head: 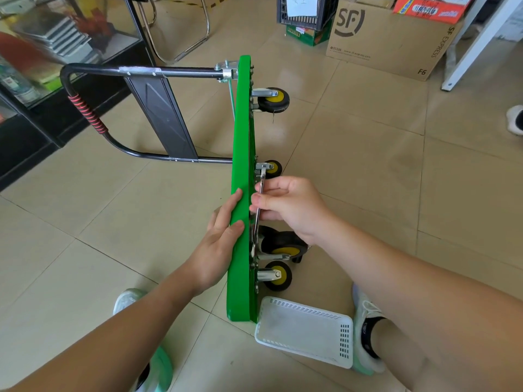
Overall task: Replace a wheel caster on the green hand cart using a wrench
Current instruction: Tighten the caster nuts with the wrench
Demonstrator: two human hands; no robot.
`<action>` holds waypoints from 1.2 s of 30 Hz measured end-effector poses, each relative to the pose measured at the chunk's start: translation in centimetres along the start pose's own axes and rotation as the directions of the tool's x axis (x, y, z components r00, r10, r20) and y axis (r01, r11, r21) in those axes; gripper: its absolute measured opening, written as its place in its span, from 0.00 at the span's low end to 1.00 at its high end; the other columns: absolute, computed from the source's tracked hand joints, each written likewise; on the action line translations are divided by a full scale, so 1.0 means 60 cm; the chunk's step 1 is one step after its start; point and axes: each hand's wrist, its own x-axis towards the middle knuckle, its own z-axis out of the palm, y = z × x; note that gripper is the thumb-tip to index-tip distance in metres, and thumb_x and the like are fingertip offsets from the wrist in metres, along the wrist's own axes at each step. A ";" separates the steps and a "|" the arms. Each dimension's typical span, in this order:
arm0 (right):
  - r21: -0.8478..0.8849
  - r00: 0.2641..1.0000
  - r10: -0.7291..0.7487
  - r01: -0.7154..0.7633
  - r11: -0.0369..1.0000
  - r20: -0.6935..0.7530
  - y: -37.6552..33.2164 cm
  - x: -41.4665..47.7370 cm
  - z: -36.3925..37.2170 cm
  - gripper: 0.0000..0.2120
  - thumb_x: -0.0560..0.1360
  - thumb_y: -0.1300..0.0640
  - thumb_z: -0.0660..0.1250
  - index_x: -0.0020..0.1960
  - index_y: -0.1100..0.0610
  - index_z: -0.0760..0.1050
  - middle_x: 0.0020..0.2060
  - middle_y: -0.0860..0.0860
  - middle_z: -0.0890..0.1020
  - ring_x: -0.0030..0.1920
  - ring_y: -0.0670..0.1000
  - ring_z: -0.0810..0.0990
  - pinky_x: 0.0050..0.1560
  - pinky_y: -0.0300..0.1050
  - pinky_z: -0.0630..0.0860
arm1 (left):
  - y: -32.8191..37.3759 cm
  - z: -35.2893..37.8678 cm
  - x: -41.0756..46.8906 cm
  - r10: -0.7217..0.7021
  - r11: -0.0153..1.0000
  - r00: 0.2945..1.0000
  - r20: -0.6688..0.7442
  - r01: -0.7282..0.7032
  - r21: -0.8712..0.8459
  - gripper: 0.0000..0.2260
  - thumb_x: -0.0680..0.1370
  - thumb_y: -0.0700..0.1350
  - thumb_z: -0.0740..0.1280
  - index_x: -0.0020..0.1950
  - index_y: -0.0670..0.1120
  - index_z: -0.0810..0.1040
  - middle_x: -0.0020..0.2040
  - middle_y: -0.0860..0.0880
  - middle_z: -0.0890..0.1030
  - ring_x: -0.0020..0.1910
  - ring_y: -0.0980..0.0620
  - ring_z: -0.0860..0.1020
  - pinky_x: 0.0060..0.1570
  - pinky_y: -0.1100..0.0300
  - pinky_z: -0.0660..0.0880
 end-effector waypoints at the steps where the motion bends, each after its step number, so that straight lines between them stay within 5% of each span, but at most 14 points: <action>1: 0.010 1.000 0.018 -0.017 1.000 -0.015 0.002 0.000 -0.004 0.07 0.74 0.71 0.72 0.49 0.62 0.80 0.39 0.55 0.85 0.40 0.52 0.87 0.44 0.47 0.84 | 0.001 0.001 -0.001 -0.008 1.000 1.000 -0.002 0.008 0.004 0.26 0.80 0.60 0.55 0.76 0.75 0.55 0.72 0.70 0.62 0.74 0.65 0.64 0.78 0.47 0.61; 5: 0.042 1.000 0.012 -0.010 0.999 -0.029 -0.003 -0.008 -0.009 0.07 0.74 0.69 0.72 0.52 0.62 0.80 0.42 0.56 0.85 0.43 0.54 0.87 0.45 0.47 0.84 | 0.006 0.003 -0.003 -0.025 1.000 1.000 -0.011 0.025 0.011 0.28 0.79 0.59 0.54 0.79 0.71 0.54 0.73 0.63 0.63 0.70 0.68 0.65 0.77 0.48 0.62; 12: -0.118 0.933 -0.357 0.360 0.925 0.051 -0.051 -0.097 -0.015 0.12 0.72 0.70 0.74 0.51 0.58 0.81 0.45 0.54 0.87 0.47 0.52 0.87 0.50 0.43 0.82 | 0.007 0.001 -0.009 0.006 1.000 1.000 -0.023 -0.006 0.009 0.26 0.79 0.60 0.54 0.76 0.76 0.55 0.77 0.58 0.61 0.74 0.60 0.65 0.77 0.48 0.63; 19: -0.160 0.878 -0.459 0.476 0.865 0.132 0.010 -0.156 0.000 0.12 0.71 0.73 0.74 0.50 0.61 0.81 0.47 0.57 0.87 0.49 0.51 0.87 0.54 0.42 0.81 | 0.011 0.004 -0.007 0.017 1.000 0.999 -0.047 -0.018 -0.007 0.26 0.79 0.58 0.55 0.77 0.73 0.56 0.78 0.56 0.62 0.74 0.59 0.66 0.78 0.50 0.62; 24: -0.226 0.840 -0.515 0.543 0.809 0.173 0.027 -0.154 0.008 0.12 0.71 0.71 0.75 0.51 0.59 0.81 0.47 0.55 0.87 0.49 0.50 0.87 0.54 0.44 0.82 | 0.010 0.004 -0.005 0.022 1.000 0.999 -0.036 -0.022 -0.005 0.29 0.78 0.58 0.54 0.80 0.68 0.55 0.76 0.56 0.62 0.63 0.76 0.66 0.61 0.72 0.64; 28: -0.283 0.814 -0.541 0.581 0.763 0.211 0.041 -0.151 0.010 0.12 0.71 0.69 0.76 0.53 0.59 0.82 0.48 0.53 0.87 0.50 0.48 0.87 0.55 0.44 0.82 | 0.006 0.002 -0.003 0.026 1.000 0.999 -0.040 -0.026 0.005 0.29 0.79 0.56 0.53 0.80 0.67 0.55 0.74 0.57 0.63 0.59 0.82 0.65 0.58 0.75 0.62; 36: -0.303 0.816 -0.551 0.577 0.758 0.176 0.045 -0.125 0.017 0.13 0.72 0.67 0.75 0.52 0.54 0.80 0.48 0.52 0.87 0.50 0.45 0.86 0.54 0.39 0.81 | 0.004 0.003 -0.002 0.020 1.000 0.999 -0.039 -0.019 0.008 0.27 0.79 0.57 0.53 0.79 0.69 0.56 0.75 0.59 0.62 0.70 0.74 0.61 0.74 0.61 0.58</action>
